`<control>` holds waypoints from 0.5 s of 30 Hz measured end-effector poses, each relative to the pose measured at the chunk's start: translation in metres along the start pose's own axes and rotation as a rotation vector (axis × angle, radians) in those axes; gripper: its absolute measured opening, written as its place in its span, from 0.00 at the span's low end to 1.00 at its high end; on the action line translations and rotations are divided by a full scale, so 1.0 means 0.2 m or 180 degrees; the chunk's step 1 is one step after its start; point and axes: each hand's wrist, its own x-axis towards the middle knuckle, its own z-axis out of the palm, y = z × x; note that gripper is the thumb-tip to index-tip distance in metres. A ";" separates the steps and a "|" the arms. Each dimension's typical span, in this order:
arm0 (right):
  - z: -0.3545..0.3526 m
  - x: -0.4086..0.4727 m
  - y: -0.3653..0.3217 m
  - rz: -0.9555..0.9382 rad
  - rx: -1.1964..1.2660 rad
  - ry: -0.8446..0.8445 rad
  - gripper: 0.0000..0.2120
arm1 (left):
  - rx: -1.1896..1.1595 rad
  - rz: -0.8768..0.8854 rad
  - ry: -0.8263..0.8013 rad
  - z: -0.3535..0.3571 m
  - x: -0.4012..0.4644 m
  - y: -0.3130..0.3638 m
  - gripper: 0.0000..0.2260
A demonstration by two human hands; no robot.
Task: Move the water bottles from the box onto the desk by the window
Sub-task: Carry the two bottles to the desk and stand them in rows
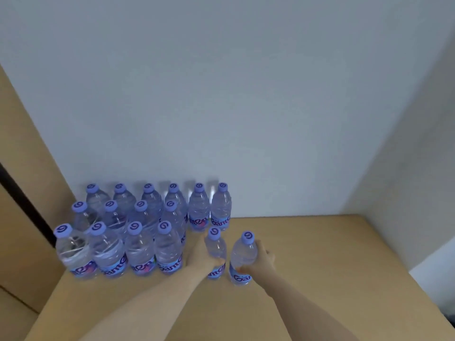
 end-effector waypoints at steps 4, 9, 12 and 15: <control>0.02 0.07 -0.02 -0.0281 0.0148 -0.0054 0.37 | -0.0169 -0.0080 0.0306 0.05 0.05 0.02 0.16; 0.08 0.17 -0.08 -0.0527 -0.0031 0.0104 0.33 | -0.0338 -0.0154 0.0690 0.08 0.13 -0.01 0.17; 0.11 0.22 -0.11 -0.0611 -0.0028 0.0144 0.27 | -0.0235 -0.0239 0.0821 0.08 0.16 0.01 0.23; 0.14 0.26 -0.14 -0.0709 0.0042 0.0181 0.23 | -0.0251 -0.0407 0.0909 0.07 0.21 0.01 0.24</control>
